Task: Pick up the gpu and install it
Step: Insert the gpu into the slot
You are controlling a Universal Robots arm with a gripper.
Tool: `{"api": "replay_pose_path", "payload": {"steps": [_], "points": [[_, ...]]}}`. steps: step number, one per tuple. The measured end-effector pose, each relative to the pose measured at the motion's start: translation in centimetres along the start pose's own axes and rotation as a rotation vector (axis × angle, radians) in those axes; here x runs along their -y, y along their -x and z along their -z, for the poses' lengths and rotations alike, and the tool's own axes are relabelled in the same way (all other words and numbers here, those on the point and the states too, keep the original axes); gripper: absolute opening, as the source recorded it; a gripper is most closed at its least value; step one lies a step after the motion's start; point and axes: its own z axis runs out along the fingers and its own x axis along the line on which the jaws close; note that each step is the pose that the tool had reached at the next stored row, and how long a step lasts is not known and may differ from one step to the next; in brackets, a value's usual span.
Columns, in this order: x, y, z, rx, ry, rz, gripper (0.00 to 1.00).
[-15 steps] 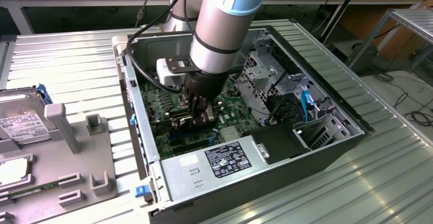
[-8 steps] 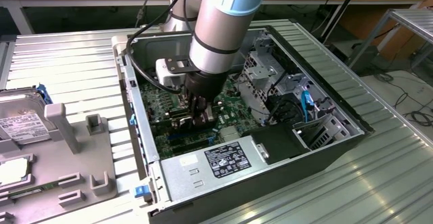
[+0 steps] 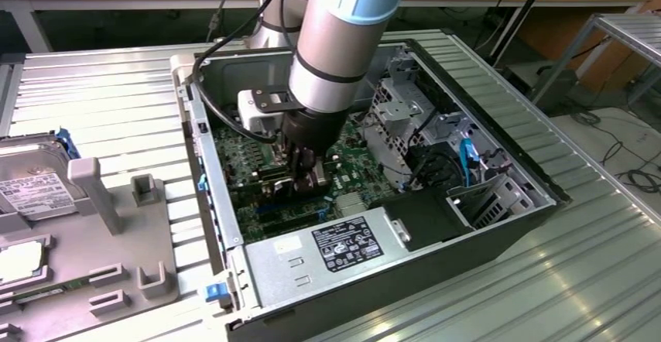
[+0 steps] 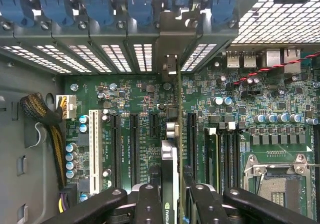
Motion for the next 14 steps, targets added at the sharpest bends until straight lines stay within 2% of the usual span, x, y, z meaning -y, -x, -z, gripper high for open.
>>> {"api": "replay_pose_path", "payload": {"steps": [1,3,5,9,14], "points": [[-0.02,0.0,-0.10,0.0023,-0.0007,-0.001,0.28],[0.00,0.0,0.00,0.0000,-0.0001,0.000,0.40],[0.00,0.0,0.00,0.0001,-0.0001,0.000,0.52],[-0.21,0.0,1.74,0.0003,-0.0002,0.000,0.52],[-0.51,0.1,4.57,0.0003,-0.0002,0.000,0.52]]}}
